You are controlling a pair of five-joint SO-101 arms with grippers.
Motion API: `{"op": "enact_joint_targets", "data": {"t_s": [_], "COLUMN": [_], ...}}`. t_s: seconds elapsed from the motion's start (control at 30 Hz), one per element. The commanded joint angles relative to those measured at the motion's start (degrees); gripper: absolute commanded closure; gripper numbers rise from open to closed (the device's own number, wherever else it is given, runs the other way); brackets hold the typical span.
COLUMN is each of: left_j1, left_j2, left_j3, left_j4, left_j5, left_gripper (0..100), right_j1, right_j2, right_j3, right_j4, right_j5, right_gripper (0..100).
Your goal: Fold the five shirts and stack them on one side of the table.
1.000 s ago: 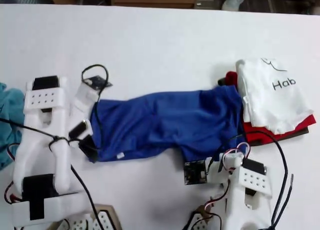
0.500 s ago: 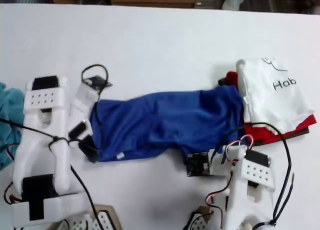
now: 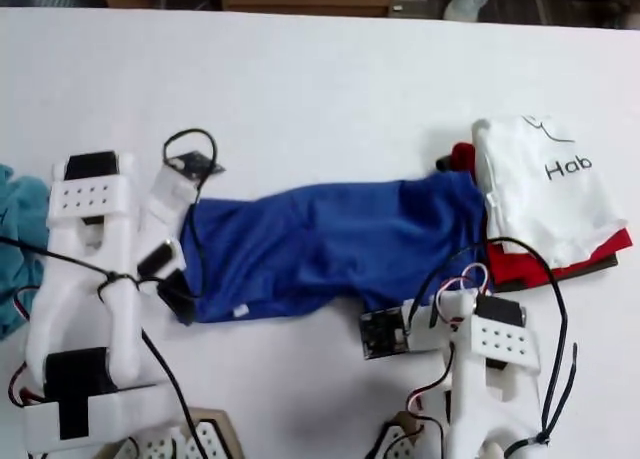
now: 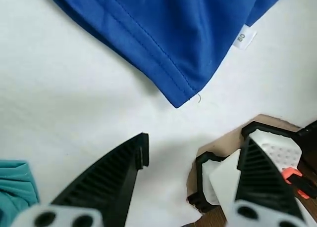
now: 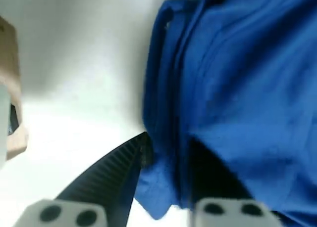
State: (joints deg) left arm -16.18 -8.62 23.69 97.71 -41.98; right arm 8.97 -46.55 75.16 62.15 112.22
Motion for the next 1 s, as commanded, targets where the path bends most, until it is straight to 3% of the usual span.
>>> {"op": "enact_joint_targets", "data": {"t_s": [0.0, 0.5, 0.73, 0.97], "left_j1": [-0.53, -0.62, -0.62, -0.62], "left_j2": [-2.11, -2.11, -2.11, -2.11], "left_j3": [-1.98, -1.63, -1.63, -1.54], "left_j4": [0.97, 0.53, 0.88, 0.88], "left_j5": [-0.53, -0.70, -0.70, -0.70], "left_gripper": [69, 69, 69, 69], "right_j1": [-0.22, -2.51, -9.45, -10.51], "right_j2": [-1.01, -0.48, 2.07, 18.33], "right_j3": [-2.64, -17.41, -18.55, -22.51], "right_j4": [-0.66, -0.84, -12.26, -23.60], "right_j5": [-0.09, -0.53, -11.78, -20.66], "right_gripper": [97.5, 97.6, 97.6, 97.6]}}
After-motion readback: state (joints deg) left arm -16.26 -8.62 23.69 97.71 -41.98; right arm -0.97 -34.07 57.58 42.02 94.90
